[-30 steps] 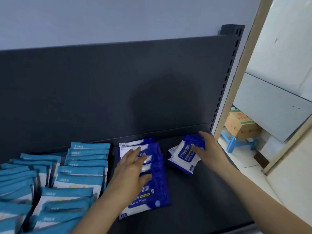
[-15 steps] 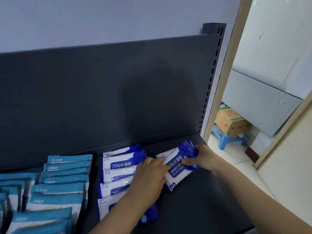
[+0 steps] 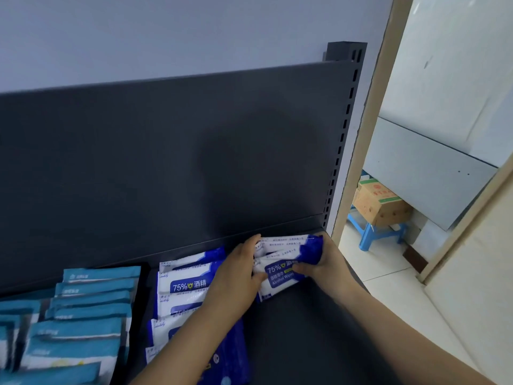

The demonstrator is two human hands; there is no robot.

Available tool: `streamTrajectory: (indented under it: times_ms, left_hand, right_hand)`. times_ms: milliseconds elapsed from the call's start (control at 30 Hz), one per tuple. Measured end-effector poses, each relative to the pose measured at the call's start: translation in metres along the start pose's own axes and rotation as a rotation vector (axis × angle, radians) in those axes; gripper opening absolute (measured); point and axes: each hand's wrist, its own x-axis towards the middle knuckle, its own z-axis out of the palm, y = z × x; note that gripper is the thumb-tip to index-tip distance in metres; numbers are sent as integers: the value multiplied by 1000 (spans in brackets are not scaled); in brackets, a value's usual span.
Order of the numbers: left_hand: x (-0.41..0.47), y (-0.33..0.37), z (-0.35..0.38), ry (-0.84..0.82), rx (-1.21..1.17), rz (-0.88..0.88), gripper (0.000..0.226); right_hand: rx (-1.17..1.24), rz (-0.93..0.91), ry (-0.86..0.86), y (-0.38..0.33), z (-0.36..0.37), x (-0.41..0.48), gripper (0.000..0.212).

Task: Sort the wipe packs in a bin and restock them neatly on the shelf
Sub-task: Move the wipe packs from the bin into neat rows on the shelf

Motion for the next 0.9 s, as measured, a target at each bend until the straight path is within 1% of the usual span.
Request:
streamTrajectory:
  times_ms: [100, 167, 233, 267, 367, 400, 467, 533, 567, 700, 767, 833, 900]
  left_hand:
    - [16, -3, -5, 64, 51, -44, 63]
    - [24, -8, -6, 58, 103, -85, 62]
    - [28, -12, -6, 50, 201, -88, 57]
    - [28, -14, -5, 50, 287, -68, 53]
    - [27, -18, -3, 83, 515, -21, 48]
    - [26, -18, -3, 107, 552, -23, 48]
    - [25, -18, -3, 133, 591, -40, 47]
    - [24, -19, -1, 122, 610, -52, 47]
    - [23, -18, -1, 111, 614, -56, 47]
    - [17, -14, -5, 94, 629, -65, 46]
    - [9, -11, -10, 143, 598, -47, 41]
    - [-5, -11, -18, 251, 545, 14, 28]
    - [-24, -19, -23, 344, 522, 59, 19]
  right_hand:
    - [-31, 33, -86, -5, 8, 19, 50]
    - [-106, 58, -130, -5, 13, 27, 63]
    - [-257, 59, -82, -2, 16, 31, 83]
    - [-328, 59, -41, -3, 17, 30, 90]
    - [-432, 87, 58, -5, 18, 22, 100]
    - [-429, 94, 61, -5, 18, 20, 98]
    - [-418, 71, 25, -5, 20, 16, 86]
    - [-422, 56, -6, -4, 21, 13, 75]
    - [-429, 61, -15, -3, 20, 11, 74]
    - [-469, 74, -34, -8, 14, 6, 87]
    - [-493, 51, -19, -14, 12, 1, 90]
    - [-515, -45, 20, -21, 14, -6, 83]
    - [-526, -204, 55, -29, 22, -12, 71]
